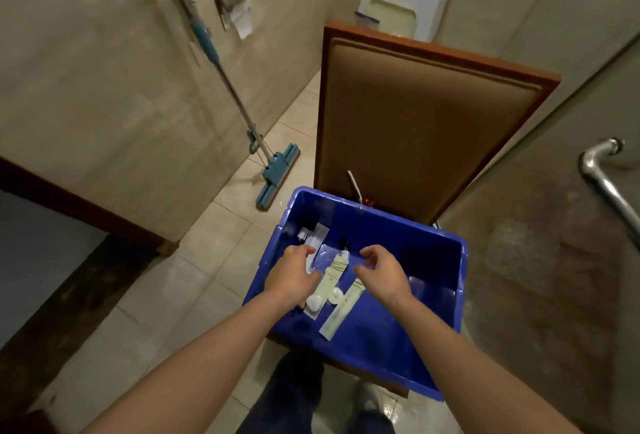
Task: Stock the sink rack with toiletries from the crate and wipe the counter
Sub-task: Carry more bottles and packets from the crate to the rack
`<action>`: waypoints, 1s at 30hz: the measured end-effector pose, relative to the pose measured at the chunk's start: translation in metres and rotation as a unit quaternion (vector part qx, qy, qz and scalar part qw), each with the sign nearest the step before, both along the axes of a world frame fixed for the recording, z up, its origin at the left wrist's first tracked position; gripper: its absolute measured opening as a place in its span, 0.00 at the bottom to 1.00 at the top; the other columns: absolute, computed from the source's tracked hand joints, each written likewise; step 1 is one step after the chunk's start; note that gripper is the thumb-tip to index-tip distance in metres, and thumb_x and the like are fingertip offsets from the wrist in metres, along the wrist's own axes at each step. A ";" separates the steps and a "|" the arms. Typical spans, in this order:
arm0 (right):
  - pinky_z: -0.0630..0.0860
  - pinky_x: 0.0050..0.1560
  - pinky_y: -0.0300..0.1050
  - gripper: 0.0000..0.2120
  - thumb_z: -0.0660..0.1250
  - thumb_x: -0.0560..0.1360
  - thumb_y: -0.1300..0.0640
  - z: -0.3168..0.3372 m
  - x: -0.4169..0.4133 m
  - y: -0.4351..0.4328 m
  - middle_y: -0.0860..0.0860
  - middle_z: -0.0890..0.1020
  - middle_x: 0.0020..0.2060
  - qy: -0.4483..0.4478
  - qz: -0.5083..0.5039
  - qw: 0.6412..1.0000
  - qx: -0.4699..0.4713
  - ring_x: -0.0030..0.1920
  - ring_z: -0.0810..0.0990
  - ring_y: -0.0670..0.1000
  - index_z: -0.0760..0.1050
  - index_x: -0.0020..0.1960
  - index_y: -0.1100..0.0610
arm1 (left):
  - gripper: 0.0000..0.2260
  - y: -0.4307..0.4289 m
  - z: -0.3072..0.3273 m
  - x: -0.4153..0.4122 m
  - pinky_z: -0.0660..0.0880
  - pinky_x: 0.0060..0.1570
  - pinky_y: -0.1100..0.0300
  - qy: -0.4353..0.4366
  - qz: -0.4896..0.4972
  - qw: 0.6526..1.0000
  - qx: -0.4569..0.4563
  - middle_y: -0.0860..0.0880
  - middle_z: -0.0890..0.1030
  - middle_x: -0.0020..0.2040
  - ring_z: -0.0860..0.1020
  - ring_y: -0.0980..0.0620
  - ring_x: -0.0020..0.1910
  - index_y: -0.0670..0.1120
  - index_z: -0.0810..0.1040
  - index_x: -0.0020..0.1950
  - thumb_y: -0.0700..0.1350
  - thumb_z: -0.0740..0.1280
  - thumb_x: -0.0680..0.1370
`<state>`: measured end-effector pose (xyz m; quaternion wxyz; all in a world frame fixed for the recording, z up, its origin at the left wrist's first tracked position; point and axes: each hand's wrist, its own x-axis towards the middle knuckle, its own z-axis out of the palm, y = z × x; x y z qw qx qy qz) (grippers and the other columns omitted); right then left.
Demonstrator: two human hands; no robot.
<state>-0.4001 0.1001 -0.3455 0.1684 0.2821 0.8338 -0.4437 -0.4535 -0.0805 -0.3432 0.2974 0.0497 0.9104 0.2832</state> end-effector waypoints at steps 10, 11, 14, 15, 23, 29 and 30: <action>0.73 0.36 0.39 0.16 0.68 0.76 0.56 -0.080 -0.044 -0.013 0.49 0.76 0.56 -0.069 -0.085 0.994 -0.015 0.45 0.76 0.45 0.72 0.63 0.52 | 0.23 0.011 -0.082 -0.056 0.73 0.57 0.54 -0.072 -0.020 0.997 -0.013 0.49 0.63 0.74 0.73 0.47 0.64 0.49 0.65 0.73 0.48 0.65 0.79; 0.72 0.36 0.39 0.16 0.68 0.76 0.55 -0.088 -0.047 -0.013 0.49 0.76 0.55 -0.075 -0.089 0.993 -0.018 0.46 0.76 0.46 0.72 0.63 0.52 | 0.23 0.012 -0.090 -0.060 0.73 0.56 0.55 -0.076 -0.019 0.997 -0.013 0.49 0.63 0.74 0.72 0.47 0.64 0.49 0.64 0.73 0.47 0.65 0.79; 0.70 0.32 0.37 0.15 0.68 0.76 0.55 -0.112 -0.058 -0.010 0.49 0.76 0.54 -0.088 -0.094 0.991 -0.023 0.44 0.75 0.46 0.72 0.62 0.53 | 0.24 0.015 -0.114 -0.071 0.73 0.57 0.54 -0.085 -0.012 0.996 -0.015 0.48 0.62 0.75 0.72 0.47 0.65 0.48 0.63 0.74 0.47 0.65 0.79; 0.69 0.32 0.37 0.15 0.68 0.77 0.55 -0.121 -0.062 -0.009 0.49 0.76 0.54 -0.090 -0.095 0.991 -0.023 0.42 0.75 0.46 0.72 0.62 0.53 | 0.24 0.017 -0.122 -0.075 0.73 0.58 0.53 -0.088 -0.008 0.996 -0.018 0.48 0.61 0.75 0.72 0.46 0.65 0.48 0.63 0.74 0.47 0.65 0.79; 0.70 0.41 0.42 0.17 0.68 0.77 0.50 -0.193 -0.088 0.002 0.50 0.77 0.53 -0.099 -0.103 0.989 -0.025 0.48 0.76 0.49 0.73 0.63 0.55 | 0.28 0.036 -0.193 -0.096 0.70 0.65 0.47 -0.079 0.035 0.996 -0.032 0.47 0.57 0.77 0.65 0.45 0.72 0.46 0.59 0.76 0.45 0.64 0.79; 0.69 0.44 0.43 0.21 0.68 0.77 0.50 -0.228 -0.093 0.005 0.55 0.77 0.58 -0.118 -0.085 0.989 -0.004 0.50 0.77 0.53 0.71 0.67 0.56 | 0.31 0.043 -0.227 -0.096 0.61 0.72 0.49 -0.055 0.018 0.994 -0.088 0.46 0.49 0.79 0.50 0.46 0.78 0.45 0.52 0.78 0.44 0.63 0.79; 0.70 0.43 0.43 0.22 0.68 0.77 0.49 -0.231 -0.094 0.006 0.55 0.77 0.58 -0.120 -0.082 0.989 -0.002 0.50 0.77 0.54 0.71 0.67 0.56 | 0.32 0.044 -0.229 -0.096 0.60 0.73 0.49 -0.057 0.023 0.994 -0.093 0.45 0.48 0.79 0.50 0.46 0.78 0.45 0.51 0.79 0.44 0.63 0.79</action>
